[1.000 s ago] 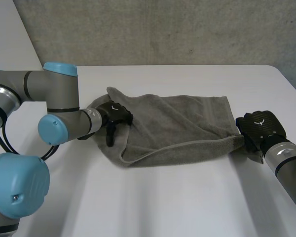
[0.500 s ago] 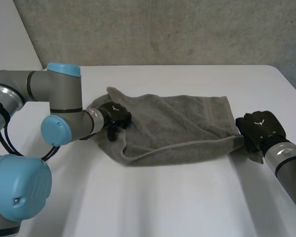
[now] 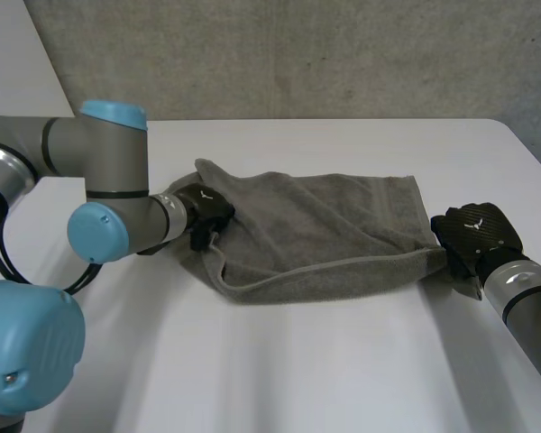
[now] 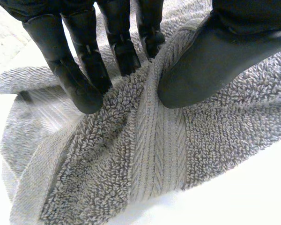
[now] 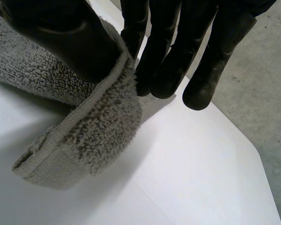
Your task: Fold the towel.
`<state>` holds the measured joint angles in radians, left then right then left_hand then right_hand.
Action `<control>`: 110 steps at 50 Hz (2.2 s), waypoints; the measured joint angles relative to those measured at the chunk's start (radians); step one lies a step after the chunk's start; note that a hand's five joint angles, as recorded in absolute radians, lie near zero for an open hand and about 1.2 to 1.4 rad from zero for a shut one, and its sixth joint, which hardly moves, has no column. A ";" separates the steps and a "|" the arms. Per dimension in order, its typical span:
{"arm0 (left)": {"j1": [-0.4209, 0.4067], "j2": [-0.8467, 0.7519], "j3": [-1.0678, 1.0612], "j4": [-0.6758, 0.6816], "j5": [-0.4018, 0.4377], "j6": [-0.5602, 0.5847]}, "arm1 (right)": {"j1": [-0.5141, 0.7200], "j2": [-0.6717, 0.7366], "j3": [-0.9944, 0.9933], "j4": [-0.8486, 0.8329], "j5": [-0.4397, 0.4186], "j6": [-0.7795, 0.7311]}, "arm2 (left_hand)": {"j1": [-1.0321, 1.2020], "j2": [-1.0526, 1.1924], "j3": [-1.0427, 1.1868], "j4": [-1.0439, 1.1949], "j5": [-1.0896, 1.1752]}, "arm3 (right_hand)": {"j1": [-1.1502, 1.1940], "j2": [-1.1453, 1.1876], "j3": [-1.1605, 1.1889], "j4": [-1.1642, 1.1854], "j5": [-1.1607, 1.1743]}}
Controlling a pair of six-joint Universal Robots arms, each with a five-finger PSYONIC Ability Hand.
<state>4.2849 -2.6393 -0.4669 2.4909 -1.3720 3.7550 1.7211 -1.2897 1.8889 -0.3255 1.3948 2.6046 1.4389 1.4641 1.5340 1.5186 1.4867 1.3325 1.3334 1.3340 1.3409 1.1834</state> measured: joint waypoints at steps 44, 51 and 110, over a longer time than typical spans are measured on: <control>0.297 0.827 -0.904 0.466 0.003 -0.445 | 0.089 -0.021 -0.817 0.867 -0.076 -0.232 | 0.003 0.011 0.011 0.002 0.001 | 0.001 0.000 0.010 0.000 0.000; 0.277 0.562 -0.661 0.464 -0.041 -0.436 | 0.174 0.209 -0.949 0.769 0.022 -0.298 | 0.004 0.011 0.012 0.003 0.001 | 0.001 0.000 0.010 0.000 0.000; 0.408 0.791 -1.098 0.801 0.134 -0.379 | 0.163 -0.090 -0.383 0.345 0.046 -0.215 | 0.004 0.020 0.015 0.003 0.001 | 0.002 0.000 0.010 0.007 0.003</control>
<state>4.6929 -1.8487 -1.5649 3.2919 -1.2376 3.3759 1.8842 -1.3793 1.5057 0.0192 1.4403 2.3893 1.4432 1.4845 1.5486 1.5212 1.4879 1.3348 1.3337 1.3439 1.3475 1.1868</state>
